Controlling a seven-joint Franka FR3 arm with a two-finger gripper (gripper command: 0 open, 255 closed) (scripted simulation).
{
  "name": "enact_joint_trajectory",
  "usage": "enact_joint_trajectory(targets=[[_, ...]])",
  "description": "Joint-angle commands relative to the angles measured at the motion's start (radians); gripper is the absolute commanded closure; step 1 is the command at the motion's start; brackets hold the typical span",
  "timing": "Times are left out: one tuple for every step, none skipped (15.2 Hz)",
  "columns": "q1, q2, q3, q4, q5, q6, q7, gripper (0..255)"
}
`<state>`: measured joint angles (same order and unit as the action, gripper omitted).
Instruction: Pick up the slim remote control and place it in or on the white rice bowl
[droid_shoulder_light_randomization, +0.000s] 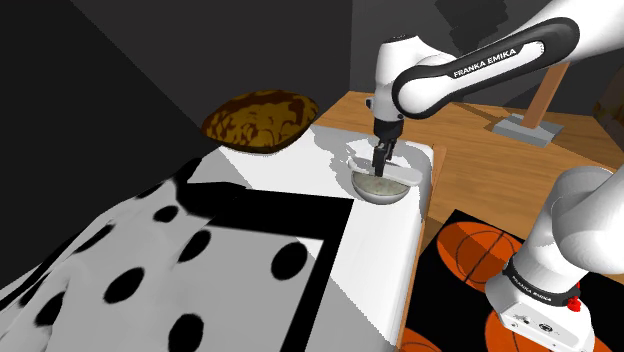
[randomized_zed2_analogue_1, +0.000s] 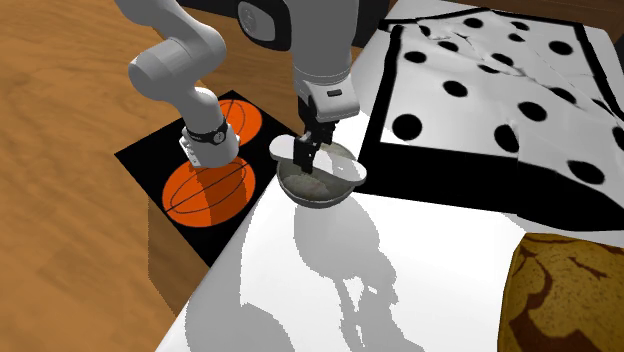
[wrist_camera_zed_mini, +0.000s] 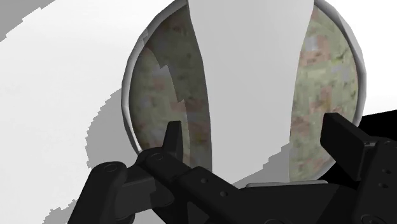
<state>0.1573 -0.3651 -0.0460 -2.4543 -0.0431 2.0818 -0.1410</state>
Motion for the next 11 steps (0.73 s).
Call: enact_joint_trajectory(targets=[[0.0,0.0,0.0,0.0,0.0,0.0,0.0,0],[0.0,0.0,0.0,0.0,0.0,0.0,0.0,0],[0.0,-0.012,0.001,0.024,0.001,-0.036,0.0,0],[0.001,-0.023,0.002,0.049,0.001,-0.072,0.0,0],[0.001,-0.032,0.003,0.076,0.002,-0.107,0.0,0],[0.002,-0.038,0.004,0.098,0.003,-0.135,0.0,0],[0.002,-0.038,0.004,0.098,0.003,-0.135,0.0,0],[0.002,-0.038,0.004,0.097,0.003,-0.135,0.0,0],[0.002,-0.038,0.004,0.098,0.003,-0.135,0.0,0],[0.002,-0.038,0.004,0.098,0.003,-0.135,0.0,0],[0.002,-0.038,0.004,0.098,0.003,-0.135,0.0,0]])
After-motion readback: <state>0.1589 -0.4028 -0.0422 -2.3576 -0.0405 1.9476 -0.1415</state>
